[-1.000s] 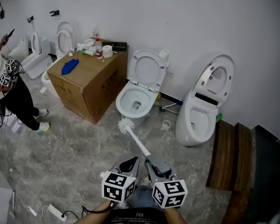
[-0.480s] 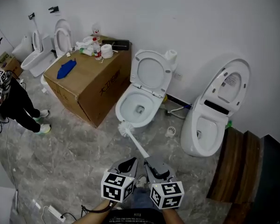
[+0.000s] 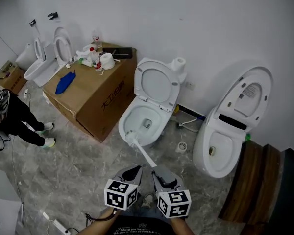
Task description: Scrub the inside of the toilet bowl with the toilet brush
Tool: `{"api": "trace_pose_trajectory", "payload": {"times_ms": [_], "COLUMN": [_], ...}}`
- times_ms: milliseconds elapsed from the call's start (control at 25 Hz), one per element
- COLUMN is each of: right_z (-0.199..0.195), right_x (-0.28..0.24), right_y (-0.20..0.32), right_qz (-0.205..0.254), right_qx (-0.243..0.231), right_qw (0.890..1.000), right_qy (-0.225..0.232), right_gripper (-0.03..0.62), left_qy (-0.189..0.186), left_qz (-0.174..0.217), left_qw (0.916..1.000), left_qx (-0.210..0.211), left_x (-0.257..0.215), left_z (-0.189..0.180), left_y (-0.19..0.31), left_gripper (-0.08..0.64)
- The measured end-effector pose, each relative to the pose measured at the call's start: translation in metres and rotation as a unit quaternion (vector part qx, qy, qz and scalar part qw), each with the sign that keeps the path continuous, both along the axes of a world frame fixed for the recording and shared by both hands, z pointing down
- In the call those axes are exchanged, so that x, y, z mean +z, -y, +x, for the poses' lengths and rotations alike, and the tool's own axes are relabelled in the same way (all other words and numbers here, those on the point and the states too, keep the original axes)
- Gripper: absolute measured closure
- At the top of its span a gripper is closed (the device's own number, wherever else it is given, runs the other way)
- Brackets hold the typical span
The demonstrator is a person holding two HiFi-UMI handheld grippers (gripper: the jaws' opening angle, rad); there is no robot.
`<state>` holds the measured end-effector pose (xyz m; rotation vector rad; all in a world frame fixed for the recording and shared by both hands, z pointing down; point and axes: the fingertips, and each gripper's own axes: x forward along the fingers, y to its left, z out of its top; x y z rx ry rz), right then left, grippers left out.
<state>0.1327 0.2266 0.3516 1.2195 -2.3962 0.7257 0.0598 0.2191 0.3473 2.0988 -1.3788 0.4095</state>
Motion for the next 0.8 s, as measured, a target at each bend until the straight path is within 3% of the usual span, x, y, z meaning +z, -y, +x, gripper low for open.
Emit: {"api": "trace_pose_trajectory", "payload": {"times_ms": [400, 800], "right_z": [-0.016, -0.073], "right_x": [0.038, 0.129], "right_y": [0.063, 0.154], "right_qz": [-0.027, -0.101], "right_qx": [-0.003, 0.035], "right_qw": [1.0, 0.993], "right_qy": [-0.014, -0.046], "right_gripper": [0.437, 0.437], "left_qy": [-0.004, -0.028], "left_qz": [-0.011, -0.064], "left_qw": [0.9997, 0.9963], "left_qx": [0.019, 0.049], "left_x": [0.026, 0.095], "left_z": [-0.003, -0.058], "left_y": [0.067, 0.17], "left_gripper": [0.546, 0.546]}}
